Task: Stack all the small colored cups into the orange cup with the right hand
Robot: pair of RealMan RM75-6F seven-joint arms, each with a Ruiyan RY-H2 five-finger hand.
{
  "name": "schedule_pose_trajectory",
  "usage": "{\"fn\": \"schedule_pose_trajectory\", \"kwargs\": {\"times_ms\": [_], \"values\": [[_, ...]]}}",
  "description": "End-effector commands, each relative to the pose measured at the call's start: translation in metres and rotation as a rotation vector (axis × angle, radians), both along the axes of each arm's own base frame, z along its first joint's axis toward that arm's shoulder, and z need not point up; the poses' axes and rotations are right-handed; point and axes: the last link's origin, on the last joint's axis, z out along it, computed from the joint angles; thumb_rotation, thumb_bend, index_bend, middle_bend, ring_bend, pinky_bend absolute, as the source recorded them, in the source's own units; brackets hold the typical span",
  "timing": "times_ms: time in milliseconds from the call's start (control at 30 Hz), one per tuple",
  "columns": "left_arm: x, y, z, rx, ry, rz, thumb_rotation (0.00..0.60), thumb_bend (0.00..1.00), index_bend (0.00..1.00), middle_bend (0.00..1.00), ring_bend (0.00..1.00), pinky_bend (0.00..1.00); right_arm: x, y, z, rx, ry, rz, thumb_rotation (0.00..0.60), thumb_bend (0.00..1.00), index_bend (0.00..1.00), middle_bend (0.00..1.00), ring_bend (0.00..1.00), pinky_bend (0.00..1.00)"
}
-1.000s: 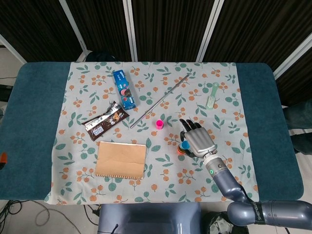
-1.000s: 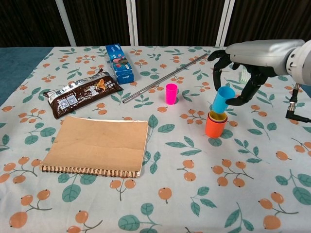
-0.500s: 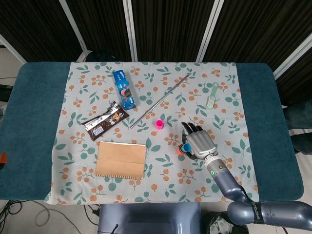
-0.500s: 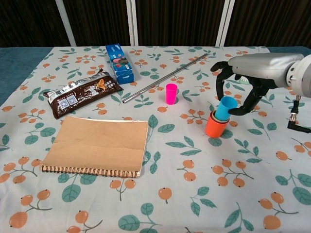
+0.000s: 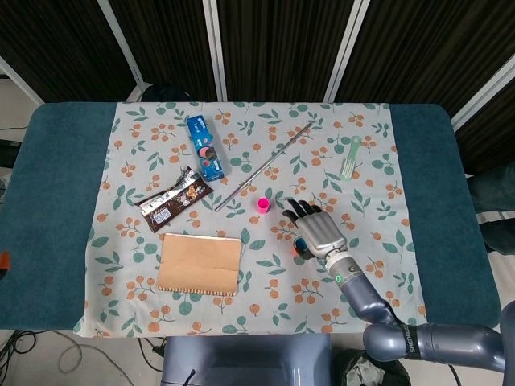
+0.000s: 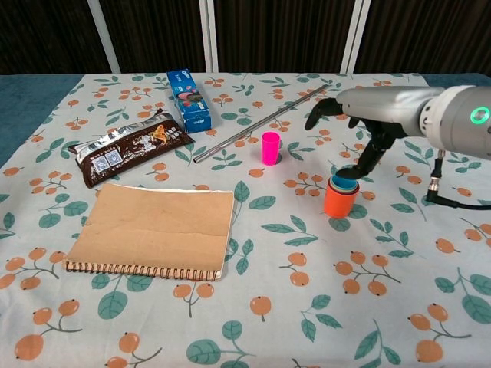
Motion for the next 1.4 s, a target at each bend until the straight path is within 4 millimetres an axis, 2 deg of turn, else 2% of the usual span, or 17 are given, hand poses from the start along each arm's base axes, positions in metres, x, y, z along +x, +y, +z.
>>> {"fn": "schedule_pose_trajectory", "kwargs": {"times_ms": [33, 233, 467, 700, 967, 1400], "values": [[0.000, 0.000, 0.000, 0.002, -0.003, -0.001, 0.600, 0.36, 0.13, 0.03, 0.00, 0.03, 0.019, -0.009, 0.000, -0.008, -0.016, 0.013, 0.600, 0.39, 0.15, 0.00, 0.08, 0.19], [0.000, 0.000, 0.001, 0.001, -0.006, -0.001, 0.600, 0.36, 0.13, 0.03, 0.00, 0.03, 0.051, -0.023, -0.022, -0.002, -0.062, 0.006, 0.600, 0.39, 0.20, 0.00, 0.08, 0.19], [0.000, 0.001, 0.002, 0.005, -0.008, -0.002, 0.600, 0.36, 0.13, 0.03, 0.00, 0.03, 0.067, -0.038, -0.054, -0.007, -0.060, -0.025, 0.600, 0.39, 0.22, 0.00, 0.08, 0.19], [0.000, 0.000, 0.002, 0.005, -0.011, -0.003, 0.600, 0.36, 0.13, 0.03, 0.00, 0.03, 0.067, -0.056, -0.069, -0.049, -0.037, -0.063, 0.600, 0.39, 0.23, 0.00, 0.08, 0.19], [-0.001, 0.000, 0.002, 0.001, -0.013, 0.002, 0.600, 0.36, 0.13, 0.03, 0.00, 0.03, 0.065, -0.071, -0.072, -0.070, -0.028, -0.095, 0.600, 0.39, 0.27, 0.00, 0.08, 0.19], [-0.001, 0.001, 0.001, -0.006, -0.002, 0.006, 0.600, 0.36, 0.13, 0.03, 0.00, 0.03, 0.055, -0.078, -0.083, -0.076, -0.038, -0.117, 0.600, 0.39, 0.36, 0.00, 0.08, 0.19]]}}
